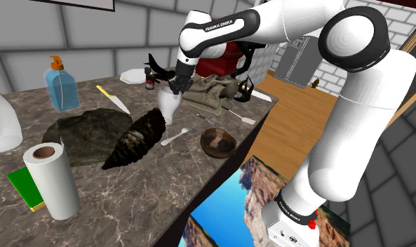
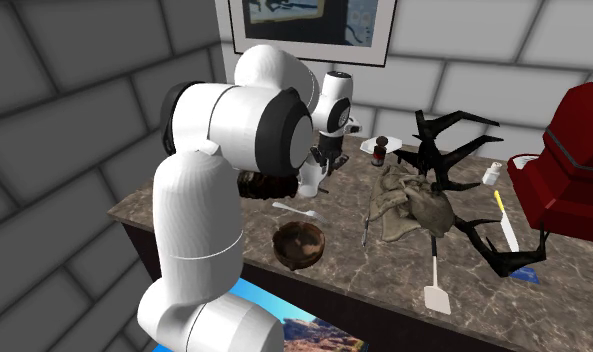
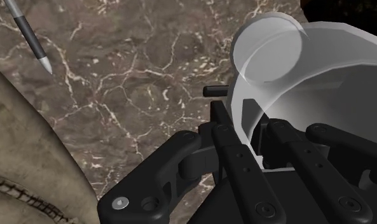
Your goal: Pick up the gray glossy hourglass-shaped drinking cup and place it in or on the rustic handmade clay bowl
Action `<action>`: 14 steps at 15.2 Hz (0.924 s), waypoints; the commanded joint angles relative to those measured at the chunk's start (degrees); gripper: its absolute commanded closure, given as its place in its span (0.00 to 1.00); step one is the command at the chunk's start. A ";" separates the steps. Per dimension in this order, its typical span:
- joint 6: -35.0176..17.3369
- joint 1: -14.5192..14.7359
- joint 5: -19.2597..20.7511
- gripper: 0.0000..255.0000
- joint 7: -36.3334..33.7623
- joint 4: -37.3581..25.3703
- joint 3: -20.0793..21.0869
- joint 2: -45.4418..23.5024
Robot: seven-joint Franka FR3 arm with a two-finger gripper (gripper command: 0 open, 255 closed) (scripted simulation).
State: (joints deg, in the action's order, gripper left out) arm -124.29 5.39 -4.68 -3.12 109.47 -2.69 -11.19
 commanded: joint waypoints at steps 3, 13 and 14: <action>2.82 0.05 0.20 1.00 -0.30 -1.66 -0.01 1.20; 10.00 0.04 0.57 1.00 -0.84 -6.89 -0.09 3.18; 10.73 0.04 0.60 1.00 -0.89 -7.48 -0.09 3.31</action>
State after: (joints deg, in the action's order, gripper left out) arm -114.34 5.43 -4.10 -3.96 102.93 -2.78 -7.72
